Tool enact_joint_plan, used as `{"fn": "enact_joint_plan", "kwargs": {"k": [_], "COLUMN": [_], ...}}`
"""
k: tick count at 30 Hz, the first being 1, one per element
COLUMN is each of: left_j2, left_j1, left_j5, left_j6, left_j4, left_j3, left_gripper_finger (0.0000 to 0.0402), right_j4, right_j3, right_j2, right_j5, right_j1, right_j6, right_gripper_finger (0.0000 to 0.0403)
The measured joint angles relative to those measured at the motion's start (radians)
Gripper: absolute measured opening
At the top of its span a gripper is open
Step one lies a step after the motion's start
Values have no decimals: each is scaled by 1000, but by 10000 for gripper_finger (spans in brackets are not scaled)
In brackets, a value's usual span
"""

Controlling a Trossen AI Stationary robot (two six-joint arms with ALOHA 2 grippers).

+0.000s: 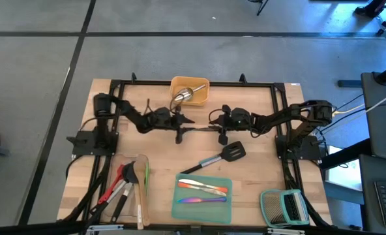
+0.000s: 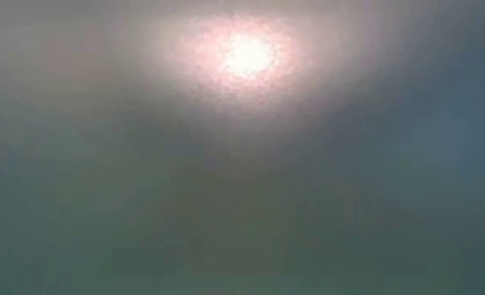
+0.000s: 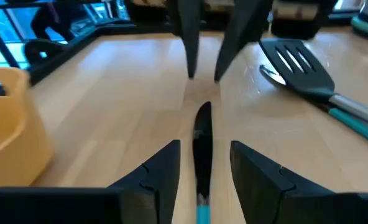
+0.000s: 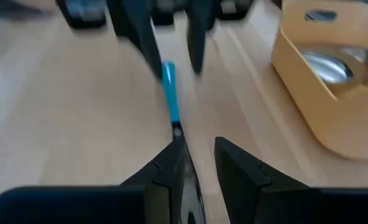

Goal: Pick & Place Kitchen Items
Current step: Put the blue table knife into the green bin

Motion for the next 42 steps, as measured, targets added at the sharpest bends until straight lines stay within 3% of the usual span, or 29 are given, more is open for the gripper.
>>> {"fn": "enact_joint_plan", "kwargs": {"k": [8, 14, 22, 29, 36, 42], "left_j2": [63, 74, 73, 120, 280, 325], "left_j1": [-10, -8, 24, 39, 49, 59], "left_j5": [23, 44, 34, 69, 111, 116], "left_j6": [18, -5, -5, 5, -37, -54], "left_j4": [39, 36, 40, 118, 314, 312], "left_j3": [45, 22, -26, -49, -26, 6], "left_gripper_finger": [141, 140, 132, 118, 99, 100], "right_j4": [71, 281, 348, 322, 295, 289], "right_j3": [0, -7, 13, 14, 14, 14], "right_j2": [6, 108, 254, 257, 257, 257], "right_j5": [-184, -279, -261, -262, -259, -259], "right_j1": [-68, -122, -142, -141, -141, -140], "right_j6": [-22, 44, 56, 41, 14, 14], "right_gripper_finger": [90, 90, 90, 90, 90, 90]}}
